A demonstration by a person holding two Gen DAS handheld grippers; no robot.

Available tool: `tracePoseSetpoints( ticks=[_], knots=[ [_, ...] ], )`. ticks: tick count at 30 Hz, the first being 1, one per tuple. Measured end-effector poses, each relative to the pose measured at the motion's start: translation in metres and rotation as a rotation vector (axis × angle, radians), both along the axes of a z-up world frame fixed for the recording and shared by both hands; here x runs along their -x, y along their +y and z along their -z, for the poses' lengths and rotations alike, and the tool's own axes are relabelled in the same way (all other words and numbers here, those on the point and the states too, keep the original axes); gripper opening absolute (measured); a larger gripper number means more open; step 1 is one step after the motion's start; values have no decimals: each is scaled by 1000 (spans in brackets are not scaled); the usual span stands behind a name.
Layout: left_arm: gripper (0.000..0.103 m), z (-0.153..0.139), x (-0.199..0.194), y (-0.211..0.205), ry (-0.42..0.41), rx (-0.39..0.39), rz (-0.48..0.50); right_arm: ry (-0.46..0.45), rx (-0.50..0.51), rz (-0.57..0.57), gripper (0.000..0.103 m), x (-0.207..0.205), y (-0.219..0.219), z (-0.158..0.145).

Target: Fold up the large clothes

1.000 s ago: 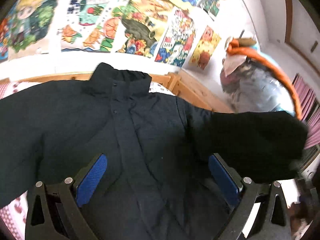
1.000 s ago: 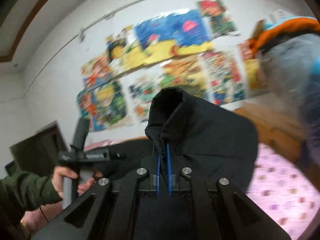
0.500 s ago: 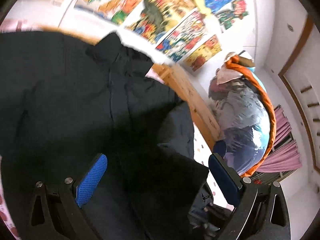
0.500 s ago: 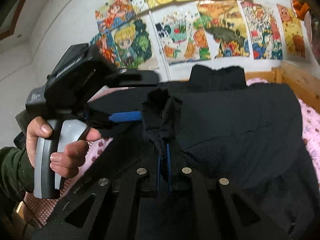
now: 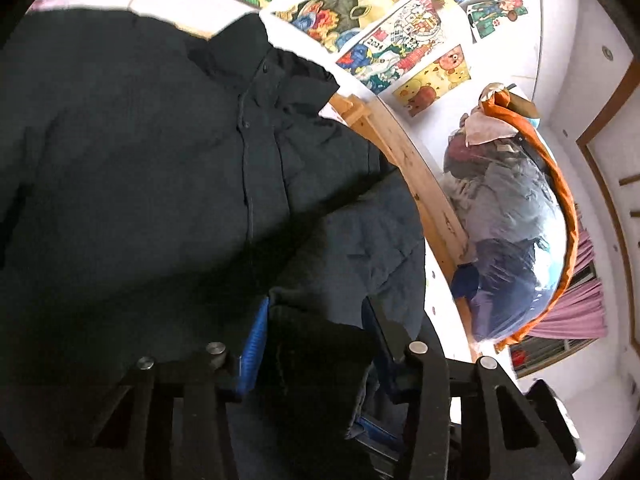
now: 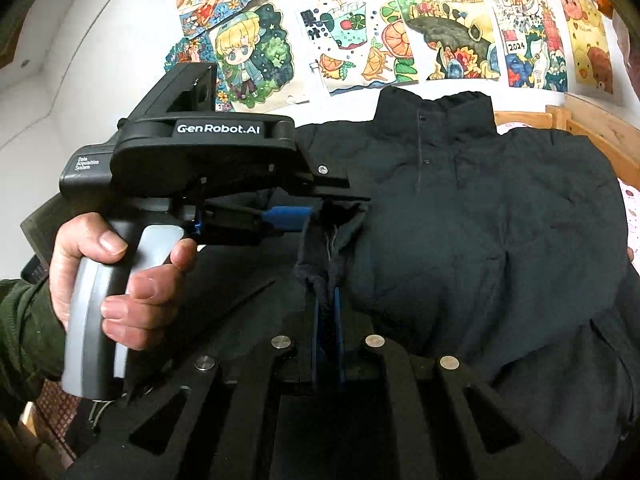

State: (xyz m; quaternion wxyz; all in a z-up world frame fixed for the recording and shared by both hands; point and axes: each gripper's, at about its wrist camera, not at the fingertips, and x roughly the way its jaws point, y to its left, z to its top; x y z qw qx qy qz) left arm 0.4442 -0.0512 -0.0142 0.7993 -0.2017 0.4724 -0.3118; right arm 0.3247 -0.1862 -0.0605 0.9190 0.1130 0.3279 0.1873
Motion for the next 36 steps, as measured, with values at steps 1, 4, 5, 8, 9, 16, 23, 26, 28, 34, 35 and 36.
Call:
tracePoseSetpoints(
  ticks=[1,4,5,8,9,16,23,26,28,34,35,36],
  knots=[
    [41,-5,0,1,-22,-34,-20,5,-13,-20,11,1,-2,-5],
    [38,-23,-2,13,-91,-74,-93,-19,-14,-33,36,6,-12,-22],
    [37,-30,-3,19,-119,-78,-124,-36,-9,-27,53,7,-17,-27],
    [22,-55,-1,40,-221,-106,-212,-105,23,3,64,8,-39,-51],
    [17,-61,-1,46,-249,-128,-234,-121,54,23,64,5,-47,-58],
    [17,-45,-14,67,-245,-283,-317,-63,230,164,64,-77,-98,-47],
    [17,-1,-38,65,-231,-442,-317,165,290,205,64,-169,-116,7],
    [17,18,-51,70,-183,-460,-324,243,293,214,65,-185,-113,40],
    [17,31,-57,74,-150,-453,-330,261,275,218,68,-188,-111,59],
    [21,41,-57,84,-138,-400,-346,230,290,230,72,-183,-97,68],
    [22,38,-53,86,-141,-388,-354,225,285,229,74,-182,-96,68],
    [22,35,-49,88,-139,-376,-365,217,278,230,74,-180,-95,67]
  ],
)
